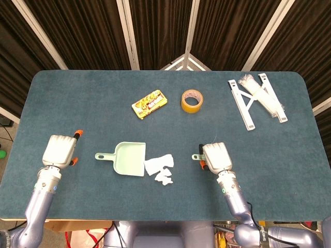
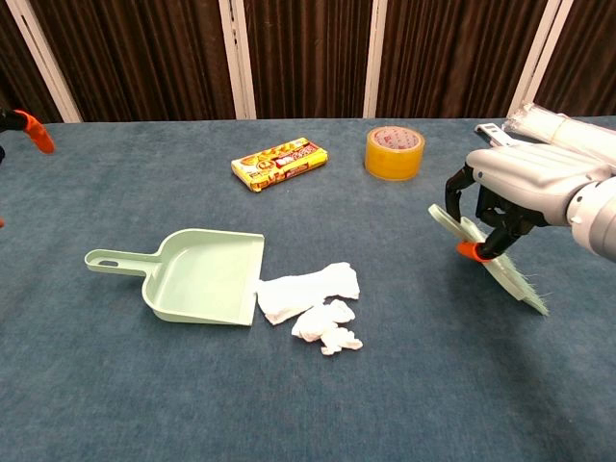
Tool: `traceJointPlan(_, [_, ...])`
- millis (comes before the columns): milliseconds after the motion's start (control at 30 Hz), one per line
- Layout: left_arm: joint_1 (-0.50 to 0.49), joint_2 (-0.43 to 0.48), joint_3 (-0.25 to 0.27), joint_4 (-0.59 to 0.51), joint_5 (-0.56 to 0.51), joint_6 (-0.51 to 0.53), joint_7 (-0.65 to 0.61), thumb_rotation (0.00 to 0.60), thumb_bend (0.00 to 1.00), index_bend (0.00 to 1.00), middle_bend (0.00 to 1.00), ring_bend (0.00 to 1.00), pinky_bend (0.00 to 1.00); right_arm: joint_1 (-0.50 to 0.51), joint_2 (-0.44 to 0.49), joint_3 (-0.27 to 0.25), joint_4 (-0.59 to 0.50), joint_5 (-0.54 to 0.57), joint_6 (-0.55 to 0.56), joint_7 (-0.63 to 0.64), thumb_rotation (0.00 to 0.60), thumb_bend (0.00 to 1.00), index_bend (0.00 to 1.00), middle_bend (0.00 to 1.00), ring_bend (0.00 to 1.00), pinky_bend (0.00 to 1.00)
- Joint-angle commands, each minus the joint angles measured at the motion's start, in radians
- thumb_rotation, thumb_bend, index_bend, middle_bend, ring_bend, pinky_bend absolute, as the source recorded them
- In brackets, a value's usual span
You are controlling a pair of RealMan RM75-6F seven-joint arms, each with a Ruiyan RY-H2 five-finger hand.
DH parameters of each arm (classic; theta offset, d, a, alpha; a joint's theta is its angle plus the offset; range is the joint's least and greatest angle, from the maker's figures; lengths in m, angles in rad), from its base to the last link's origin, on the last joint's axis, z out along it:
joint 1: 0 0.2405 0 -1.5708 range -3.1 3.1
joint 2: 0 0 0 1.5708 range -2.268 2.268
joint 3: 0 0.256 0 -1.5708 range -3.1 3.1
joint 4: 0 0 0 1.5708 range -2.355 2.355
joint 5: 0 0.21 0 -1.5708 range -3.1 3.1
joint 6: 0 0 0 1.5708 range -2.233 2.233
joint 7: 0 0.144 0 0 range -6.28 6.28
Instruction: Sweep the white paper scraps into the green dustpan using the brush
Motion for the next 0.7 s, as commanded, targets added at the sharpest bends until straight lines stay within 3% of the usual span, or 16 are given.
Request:
traceJointPlan(33, [-0.023, -0.038, 0.001, 0.026, -0.041, -0.003, 0.02, 0.6, 0.24, 0.3, 0.84, 0.83, 0.84, 0.002, 0.001, -0.002, -0.002, 0.002, 0.0, 0.0, 0.6, 0.41, 0.73, 0.95, 1.0, 0.91])
traceJointPlan(267, [-0.07, -0.111, 0.001, 0.068, -0.143, -0.013, 0.055, 0.6, 0.31, 0.34, 0.91, 0.9, 0.9, 0.006, -0.002, -0.004, 0.005, 0.004, 0.005, 0.006, 0.6, 0.41, 0.73, 0.95, 1.0, 0.91])
traceJointPlan(700, [-0.152, -0.261, 0.001, 0.165, -0.266, -0.018, 0.092, 0.6, 0.44, 0.37, 0.93, 0.91, 0.92, 0.01, 0.016, -0.013, 0.012, 0.006, 0.001, 0.015, 0.6, 0.41, 0.73, 0.95, 1.0, 0.91])
